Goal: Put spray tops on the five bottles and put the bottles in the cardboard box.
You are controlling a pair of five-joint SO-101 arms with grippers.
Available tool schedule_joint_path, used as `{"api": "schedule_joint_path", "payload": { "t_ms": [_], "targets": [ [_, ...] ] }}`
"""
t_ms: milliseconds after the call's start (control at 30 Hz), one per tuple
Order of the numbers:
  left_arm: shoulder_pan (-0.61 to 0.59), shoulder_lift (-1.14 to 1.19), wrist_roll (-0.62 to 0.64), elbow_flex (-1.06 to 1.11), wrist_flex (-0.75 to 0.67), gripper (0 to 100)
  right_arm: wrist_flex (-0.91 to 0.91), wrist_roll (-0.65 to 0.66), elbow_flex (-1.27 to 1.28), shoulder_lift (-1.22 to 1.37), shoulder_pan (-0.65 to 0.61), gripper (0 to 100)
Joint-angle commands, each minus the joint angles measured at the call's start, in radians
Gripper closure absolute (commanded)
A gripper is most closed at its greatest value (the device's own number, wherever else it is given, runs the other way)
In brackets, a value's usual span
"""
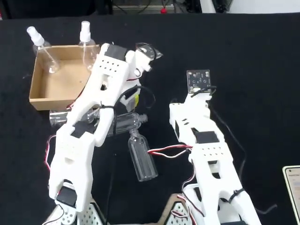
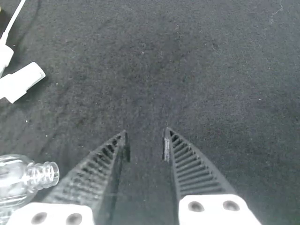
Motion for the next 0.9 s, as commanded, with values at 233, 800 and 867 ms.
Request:
{"api": "schedule_joint_path", "payload": {
  "t_ms": [233,800,867],
  "targets": [
    [-0.156,-0.532,0.107,0.325,0.011,82,-0.025,0.008,-0.010,-0.002,0.014,88.4],
    [-0.404,-0.741,-0.397,0.734,-0.083,82,-0.025,0.008,-0.010,0.002,0.014,88.4],
    [-0.433,-0.741,-0.443,0.782,-0.186,82,-0.025,0.008,-0.010,0.002,0.014,88.4]
  ]
}}
